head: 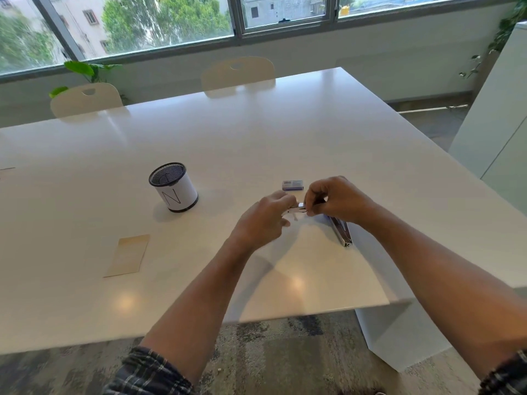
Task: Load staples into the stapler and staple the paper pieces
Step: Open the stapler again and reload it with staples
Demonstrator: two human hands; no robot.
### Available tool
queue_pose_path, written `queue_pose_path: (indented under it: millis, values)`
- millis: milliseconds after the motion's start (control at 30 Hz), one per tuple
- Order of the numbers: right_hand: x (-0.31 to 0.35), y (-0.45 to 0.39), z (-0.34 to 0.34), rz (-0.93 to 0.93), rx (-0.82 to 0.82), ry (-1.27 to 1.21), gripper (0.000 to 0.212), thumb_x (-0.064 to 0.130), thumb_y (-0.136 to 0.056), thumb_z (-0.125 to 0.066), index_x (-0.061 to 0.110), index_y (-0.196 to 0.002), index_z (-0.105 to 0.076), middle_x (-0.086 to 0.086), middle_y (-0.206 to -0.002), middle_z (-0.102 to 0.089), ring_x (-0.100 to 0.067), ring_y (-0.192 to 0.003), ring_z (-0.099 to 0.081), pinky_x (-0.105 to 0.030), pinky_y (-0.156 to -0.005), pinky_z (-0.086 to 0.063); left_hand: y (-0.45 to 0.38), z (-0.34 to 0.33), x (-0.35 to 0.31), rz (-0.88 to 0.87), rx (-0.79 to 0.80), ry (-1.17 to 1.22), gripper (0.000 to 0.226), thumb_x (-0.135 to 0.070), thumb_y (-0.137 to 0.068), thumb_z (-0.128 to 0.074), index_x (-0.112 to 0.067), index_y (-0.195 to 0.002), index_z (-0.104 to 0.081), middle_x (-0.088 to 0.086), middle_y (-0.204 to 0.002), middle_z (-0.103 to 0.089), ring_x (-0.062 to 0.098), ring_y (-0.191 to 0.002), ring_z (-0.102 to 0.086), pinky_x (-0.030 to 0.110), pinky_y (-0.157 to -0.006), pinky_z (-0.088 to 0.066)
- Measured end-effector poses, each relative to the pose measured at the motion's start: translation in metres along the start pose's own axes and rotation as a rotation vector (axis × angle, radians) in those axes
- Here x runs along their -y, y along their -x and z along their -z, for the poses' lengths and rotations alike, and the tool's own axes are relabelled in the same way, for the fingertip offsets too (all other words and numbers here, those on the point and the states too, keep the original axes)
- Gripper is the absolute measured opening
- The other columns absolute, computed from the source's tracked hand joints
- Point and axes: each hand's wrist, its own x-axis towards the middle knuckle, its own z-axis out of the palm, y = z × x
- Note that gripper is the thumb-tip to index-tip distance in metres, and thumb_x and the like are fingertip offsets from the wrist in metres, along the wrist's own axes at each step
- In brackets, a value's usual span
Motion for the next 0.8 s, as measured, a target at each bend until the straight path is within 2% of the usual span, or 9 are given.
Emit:
queue_pose_path:
  millis: [100,267,333,433,500,600,800]
  values:
    - [-0.003,-0.002,-0.002,0.012,-0.028,0.053,0.023,0.0,-0.07,-0.089,0.019,-0.079,-0.079,0.003,-0.077,-0.076,-0.015,-0.07,-0.07,-0.024,-0.071,-0.054,0.003,0.002,0.004,0.0,-0.016,-0.063,0.036,0.006,-0.085,-0.072,-0.008,-0.117,-0.066,0.007,-0.123,-0.065,0.03,-0.101,-0.067,0.044,-0.081,-0.057]
    - [-0.005,-0.003,-0.003,0.064,-0.086,0.091,0.023,0.001,-0.078,-0.086,0.015,-0.093,-0.076,0.008,-0.086,-0.076,-0.011,-0.079,-0.072,-0.026,-0.077,-0.057,0.006,0.009,0.007,0.032,-0.079,-0.125,0.032,-0.003,-0.09,-0.072,-0.01,-0.12,-0.067,0.007,-0.118,-0.065,0.033,-0.094,-0.068,0.047,-0.075,-0.058]
    - [-0.005,-0.004,-0.004,0.08,-0.096,0.101,0.02,0.003,-0.084,-0.082,0.016,-0.098,-0.077,0.01,-0.087,-0.075,-0.004,-0.08,-0.07,-0.019,-0.077,-0.055,0.005,0.011,0.008,0.043,-0.112,-0.145,0.033,-0.005,-0.089,-0.074,-0.013,-0.12,-0.067,0.005,-0.118,-0.063,0.033,-0.092,-0.068,0.046,-0.072,-0.059]
    - [-0.006,-0.009,-0.004,0.053,-0.126,0.093,0.014,0.006,-0.091,-0.075,0.016,-0.099,-0.08,0.011,-0.081,-0.074,0.004,-0.073,-0.066,-0.006,-0.068,-0.045,0.004,0.011,0.01,0.092,-0.141,-0.163,0.035,-0.008,-0.09,-0.073,-0.015,-0.123,-0.065,0.004,-0.119,-0.058,0.033,-0.09,-0.068,0.046,-0.071,-0.059]
    - [-0.007,-0.011,-0.004,0.018,-0.137,0.1,0.011,0.008,-0.092,-0.073,0.016,-0.095,-0.08,0.011,-0.08,-0.071,0.002,-0.07,-0.065,-0.006,-0.065,-0.043,0.003,0.008,0.01,0.099,-0.134,-0.167,0.029,-0.008,-0.092,-0.07,-0.014,-0.12,-0.068,0.006,-0.115,-0.058,0.034,-0.086,-0.068,0.047,-0.071,-0.059]
    - [-0.008,-0.015,-0.007,-0.027,-0.139,0.138,0.006,0.011,-0.092,-0.075,0.014,-0.09,-0.08,0.005,-0.092,-0.066,-0.006,-0.077,-0.062,-0.014,-0.07,-0.043,0.001,0.002,0.009,0.111,-0.127,-0.168,0.02,-0.011,-0.094,-0.069,-0.012,-0.113,-0.075,0.006,-0.105,-0.059,0.033,-0.081,-0.067,0.046,-0.069,-0.058]
    - [-0.011,-0.02,-0.011,-0.053,-0.143,0.168,0.012,0.009,-0.095,-0.071,0.009,-0.104,-0.078,-0.002,-0.1,-0.07,-0.017,-0.092,-0.064,-0.016,-0.076,-0.044,-0.007,0.0,0.014,0.179,-0.214,-0.081,0.018,-0.008,-0.086,-0.076,-0.017,-0.101,-0.082,0.002,-0.091,-0.068,0.026,-0.078,-0.069,0.043,-0.076,-0.057]
